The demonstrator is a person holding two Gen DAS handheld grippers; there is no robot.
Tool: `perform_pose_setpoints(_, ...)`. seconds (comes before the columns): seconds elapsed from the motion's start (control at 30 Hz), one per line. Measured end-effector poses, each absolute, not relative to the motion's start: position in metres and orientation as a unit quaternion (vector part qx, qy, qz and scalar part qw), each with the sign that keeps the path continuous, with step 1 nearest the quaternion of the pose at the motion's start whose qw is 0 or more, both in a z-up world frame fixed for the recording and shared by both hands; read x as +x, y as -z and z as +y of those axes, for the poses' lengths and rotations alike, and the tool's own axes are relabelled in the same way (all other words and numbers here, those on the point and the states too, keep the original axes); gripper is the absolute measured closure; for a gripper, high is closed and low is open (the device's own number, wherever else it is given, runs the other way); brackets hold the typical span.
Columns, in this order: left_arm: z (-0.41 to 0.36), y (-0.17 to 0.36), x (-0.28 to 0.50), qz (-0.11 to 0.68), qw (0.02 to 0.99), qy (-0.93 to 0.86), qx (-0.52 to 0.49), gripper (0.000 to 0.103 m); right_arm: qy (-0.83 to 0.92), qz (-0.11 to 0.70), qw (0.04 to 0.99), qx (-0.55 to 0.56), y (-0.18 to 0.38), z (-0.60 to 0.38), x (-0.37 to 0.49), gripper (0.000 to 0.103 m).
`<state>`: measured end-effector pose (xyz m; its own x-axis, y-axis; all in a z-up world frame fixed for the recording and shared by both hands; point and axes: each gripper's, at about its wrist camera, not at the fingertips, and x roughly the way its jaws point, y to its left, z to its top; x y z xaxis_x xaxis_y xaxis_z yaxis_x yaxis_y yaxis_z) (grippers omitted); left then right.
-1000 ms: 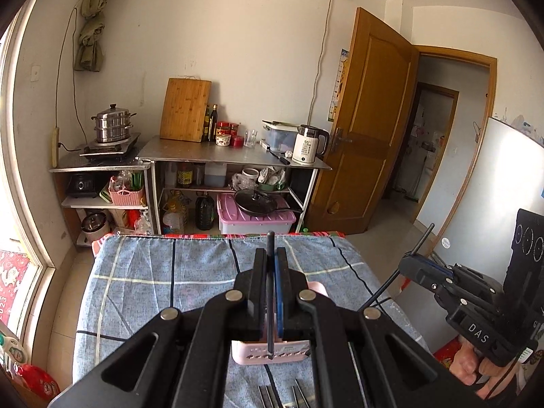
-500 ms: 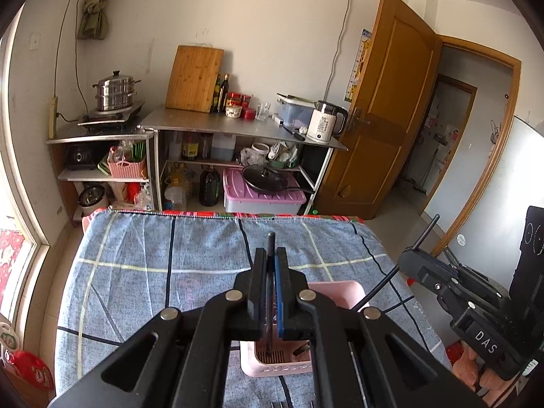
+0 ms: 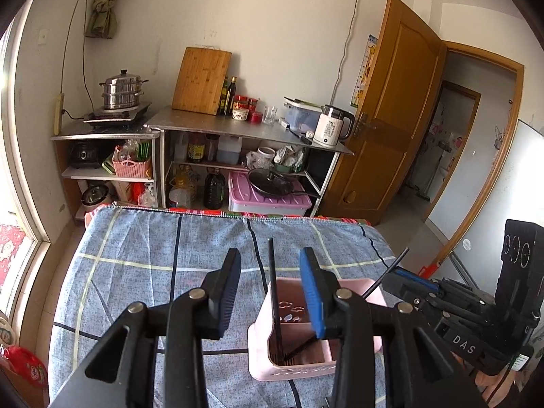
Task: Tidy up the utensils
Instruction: 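Open both tools to drop the black chopsticks into the basket compartments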
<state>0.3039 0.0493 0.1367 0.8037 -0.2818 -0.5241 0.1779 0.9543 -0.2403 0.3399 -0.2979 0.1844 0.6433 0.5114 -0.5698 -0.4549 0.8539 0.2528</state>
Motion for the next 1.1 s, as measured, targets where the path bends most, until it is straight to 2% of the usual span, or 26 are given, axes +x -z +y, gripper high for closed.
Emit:
perform_pose_setpoints(0.27,0.063,-0.150,0.260,0.252,0.957,0.112,-0.095,0.065,-0.260,0.289,0.920,0.044,-0.209,-0.321,0.300,0.087)
perform_pose_setpoints(0.5,0.060,-0.136,0.200,0.232,0.962,0.117,-0.081,0.065,-0.257,0.263,0.929,0.043,-0.208,-0.342,0.242,0.087)
perform_pose_setpoints(0.77,0.048,-0.093,0.146,0.250,0.956,0.130,-0.082,0.065,-0.264,0.275,0.922,0.062,-0.183,-0.362,0.191,0.087)
perform_pose_setpoints(1.1,0.036,-0.053,0.120,0.285,0.946,0.129,-0.081,0.065,-0.260,0.312,0.912,0.059,-0.143,-0.368,0.162,0.087)
